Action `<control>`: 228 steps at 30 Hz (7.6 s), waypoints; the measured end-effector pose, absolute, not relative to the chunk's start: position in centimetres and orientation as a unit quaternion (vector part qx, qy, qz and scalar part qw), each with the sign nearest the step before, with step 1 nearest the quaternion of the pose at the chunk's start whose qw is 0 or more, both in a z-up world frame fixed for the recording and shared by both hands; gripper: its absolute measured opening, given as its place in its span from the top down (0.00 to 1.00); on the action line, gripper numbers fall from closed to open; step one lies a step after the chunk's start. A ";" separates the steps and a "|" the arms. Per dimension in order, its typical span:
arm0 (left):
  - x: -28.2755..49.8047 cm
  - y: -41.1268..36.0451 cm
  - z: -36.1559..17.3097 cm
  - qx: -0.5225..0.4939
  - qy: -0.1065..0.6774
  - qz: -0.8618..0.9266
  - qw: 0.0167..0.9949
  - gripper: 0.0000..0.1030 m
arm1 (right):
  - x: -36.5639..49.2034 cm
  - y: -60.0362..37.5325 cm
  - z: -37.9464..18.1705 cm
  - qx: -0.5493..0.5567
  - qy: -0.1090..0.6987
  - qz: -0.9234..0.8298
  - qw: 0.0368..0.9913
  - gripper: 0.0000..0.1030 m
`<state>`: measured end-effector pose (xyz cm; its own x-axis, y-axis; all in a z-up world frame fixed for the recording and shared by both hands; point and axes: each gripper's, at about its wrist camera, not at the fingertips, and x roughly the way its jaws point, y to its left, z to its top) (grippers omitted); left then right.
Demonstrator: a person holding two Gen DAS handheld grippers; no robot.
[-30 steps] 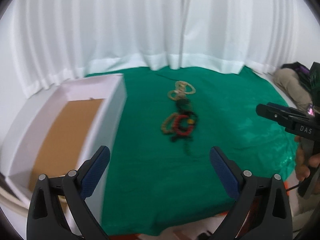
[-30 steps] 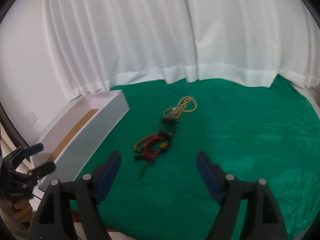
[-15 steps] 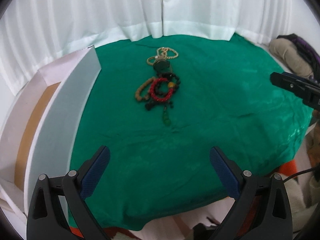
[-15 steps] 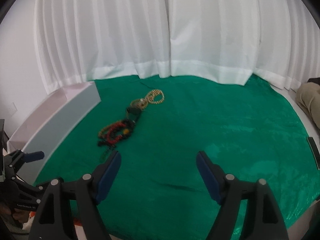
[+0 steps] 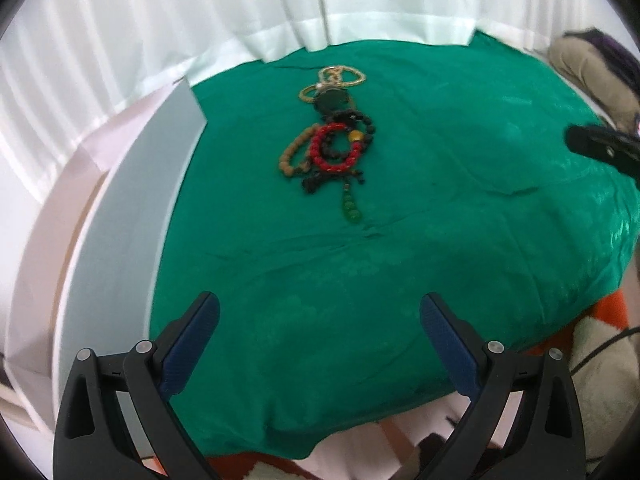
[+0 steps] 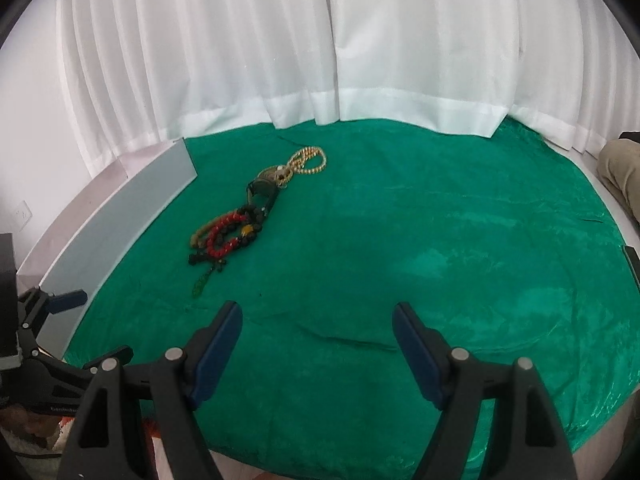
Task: Organize jewelry
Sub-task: 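Withdraw both tools from the box back over the jewelry pile, then grasp the red bead bracelet with the yellow bead using the left tool, then carry the red bracelet toward the box with the left tool while the right tool grasps the green tassel pendant, then lower the red bracelet and green pendant into the box and open both tools, then withdraw both tools from the box back over the remaining jewelry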
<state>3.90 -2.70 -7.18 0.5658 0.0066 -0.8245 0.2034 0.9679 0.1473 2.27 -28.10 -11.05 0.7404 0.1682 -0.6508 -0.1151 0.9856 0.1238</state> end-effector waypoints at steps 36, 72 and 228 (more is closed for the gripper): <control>20.6 -6.0 -11.6 0.069 0.513 -0.186 0.835 0.93 | 3.7 -29.7 -15.1 0.091 0.410 0.081 0.904 0.23; 16.2 8.5 -2.7 -0.216 0.467 -0.138 0.846 0.93 | 6.6 -28.8 -15.0 0.093 0.446 0.114 0.883 0.23; 8.7 -3.8 -13.6 0.024 0.503 -0.058 0.862 0.00 | 7.0 -28.3 -22.0 -0.002 0.461 0.002 0.887 0.00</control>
